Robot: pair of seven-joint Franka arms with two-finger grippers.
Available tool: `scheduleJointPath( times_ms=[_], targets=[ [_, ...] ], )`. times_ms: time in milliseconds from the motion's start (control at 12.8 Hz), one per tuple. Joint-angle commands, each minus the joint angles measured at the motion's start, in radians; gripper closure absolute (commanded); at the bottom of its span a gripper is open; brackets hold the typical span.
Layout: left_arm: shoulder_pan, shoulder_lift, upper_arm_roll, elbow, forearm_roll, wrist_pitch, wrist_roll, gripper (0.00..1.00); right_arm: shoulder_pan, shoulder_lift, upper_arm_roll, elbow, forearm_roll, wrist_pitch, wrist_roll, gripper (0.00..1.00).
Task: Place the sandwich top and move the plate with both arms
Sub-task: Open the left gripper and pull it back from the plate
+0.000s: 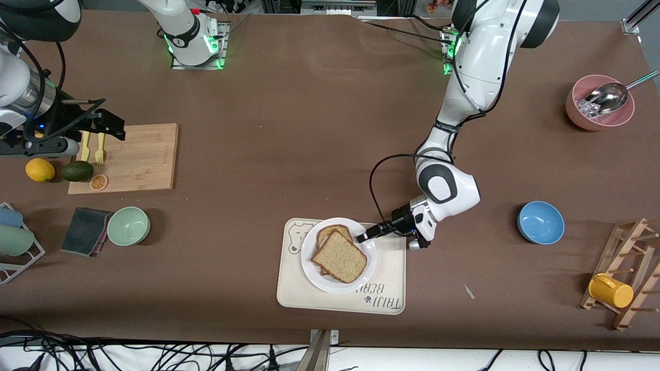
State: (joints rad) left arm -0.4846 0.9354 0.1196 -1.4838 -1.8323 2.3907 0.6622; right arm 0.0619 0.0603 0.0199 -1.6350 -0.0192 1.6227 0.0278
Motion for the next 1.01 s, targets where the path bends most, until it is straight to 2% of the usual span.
scheduleJointPath(
  times_ms=[0, 78, 156, 468, 624, 858, 936],
  targets=[
    [-0.009, -0.058, 0.017, -0.058, -0.036, 0.004, 0.01, 0.37, -0.007, 0.004, 0.005, 0.015, -0.011, -0.009, -0.003, 0.0],
    [-0.008, -0.082, 0.017, -0.088, -0.027, 0.004, 0.01, 0.1, -0.007, 0.004, 0.005, 0.015, -0.011, -0.009, -0.003, 0.0],
    [-0.002, -0.108, 0.017, -0.113, -0.015, 0.004, 0.008, 0.0, -0.007, 0.004, 0.005, 0.015, -0.011, -0.007, -0.003, 0.0],
    [0.027, -0.243, 0.015, -0.243, 0.111, 0.004, 0.005, 0.0, -0.007, 0.003, 0.005, 0.015, -0.011, -0.007, -0.002, 0.0],
    [0.034, -0.329, 0.012, -0.346, 0.148, 0.005, 0.004, 0.0, -0.007, 0.004, 0.005, 0.015, -0.011, -0.009, -0.002, 0.0],
    [0.102, -0.472, -0.007, -0.487, 0.162, 0.004, 0.002, 0.0, -0.007, 0.004, 0.005, 0.015, -0.011, -0.009, -0.002, 0.0],
    [0.159, -0.554, -0.046, -0.55, 0.162, 0.004, -0.001, 0.0, -0.007, 0.004, 0.005, 0.015, -0.011, -0.009, -0.002, 0.0]
  ],
)
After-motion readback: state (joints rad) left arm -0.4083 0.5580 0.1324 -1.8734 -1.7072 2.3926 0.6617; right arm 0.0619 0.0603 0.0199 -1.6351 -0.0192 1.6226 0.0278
